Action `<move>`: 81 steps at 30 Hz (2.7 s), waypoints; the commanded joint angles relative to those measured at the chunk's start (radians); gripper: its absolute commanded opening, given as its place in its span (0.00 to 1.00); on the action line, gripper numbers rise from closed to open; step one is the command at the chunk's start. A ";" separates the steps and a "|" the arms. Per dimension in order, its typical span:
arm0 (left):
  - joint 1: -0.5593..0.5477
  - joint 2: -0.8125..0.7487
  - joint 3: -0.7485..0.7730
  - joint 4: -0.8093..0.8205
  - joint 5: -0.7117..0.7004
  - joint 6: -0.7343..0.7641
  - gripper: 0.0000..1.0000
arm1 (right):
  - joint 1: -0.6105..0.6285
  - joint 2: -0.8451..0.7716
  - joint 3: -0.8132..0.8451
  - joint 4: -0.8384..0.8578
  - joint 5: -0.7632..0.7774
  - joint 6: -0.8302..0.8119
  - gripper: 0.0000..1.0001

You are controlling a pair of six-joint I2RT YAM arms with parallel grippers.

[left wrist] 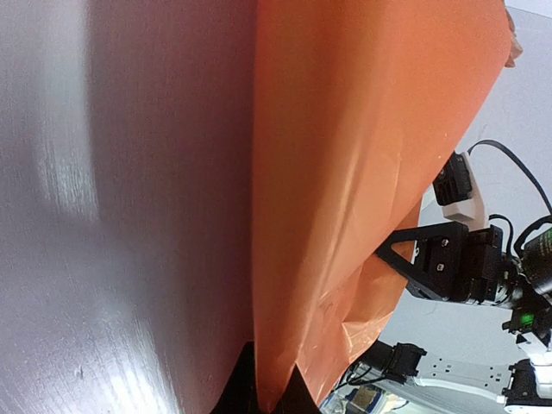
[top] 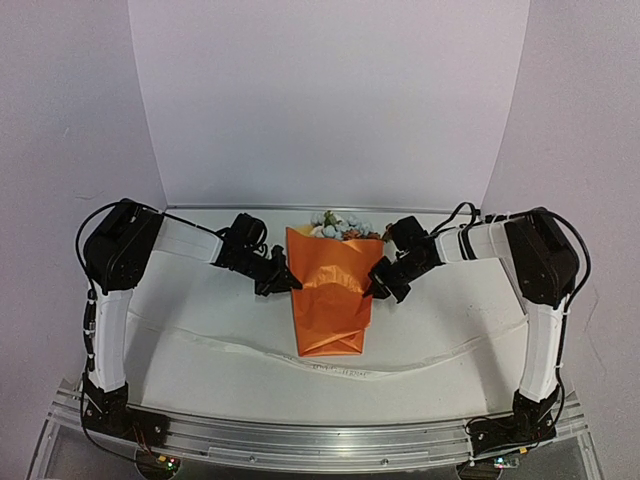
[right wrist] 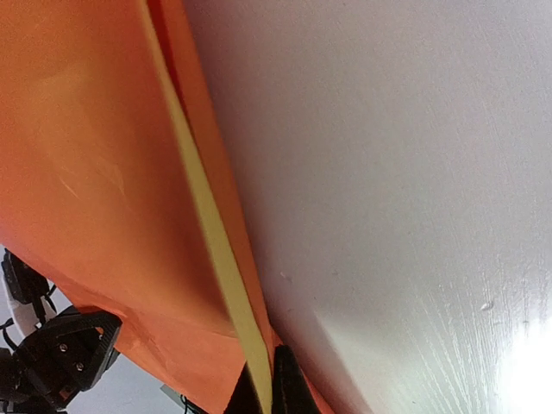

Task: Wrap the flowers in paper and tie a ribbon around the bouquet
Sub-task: Pick up the folded bouquet from the center of the board, then place the folded bouquet on the ribbon, then pick up the left side of the ribbon at the center of the board.

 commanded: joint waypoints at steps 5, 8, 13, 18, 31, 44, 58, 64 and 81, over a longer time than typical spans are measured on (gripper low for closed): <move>-0.005 -0.078 -0.013 -0.040 0.037 -0.019 0.03 | 0.013 -0.123 -0.030 -0.042 0.010 0.063 0.00; -0.005 -0.094 -0.027 -0.040 0.037 -0.021 0.03 | 0.022 -0.144 -0.052 -0.043 0.014 0.073 0.00; -0.005 -0.122 -0.060 -0.039 0.037 -0.023 0.03 | 0.047 -0.170 -0.094 -0.040 0.030 0.084 0.00; -0.007 -0.167 -0.116 -0.030 0.036 -0.028 0.03 | 0.080 -0.198 -0.143 -0.029 0.061 0.099 0.00; -0.038 -0.309 -0.311 0.030 0.003 -0.056 0.03 | 0.178 -0.274 -0.262 0.008 0.147 0.128 0.00; -0.052 -0.371 -0.416 0.080 -0.076 -0.081 0.25 | 0.226 -0.326 -0.355 0.048 0.221 0.124 0.29; 0.038 -0.705 -0.446 -0.346 -0.534 -0.134 0.66 | 0.220 -0.587 -0.321 -0.325 0.457 -0.151 0.91; 0.130 -0.889 -0.579 -0.519 -0.794 -0.262 0.68 | 0.218 -0.715 -0.417 -0.358 0.575 -0.162 0.96; 0.312 -0.778 -0.660 -0.571 -0.990 -0.307 0.62 | 0.203 -1.055 -0.697 -0.359 0.815 -0.140 0.96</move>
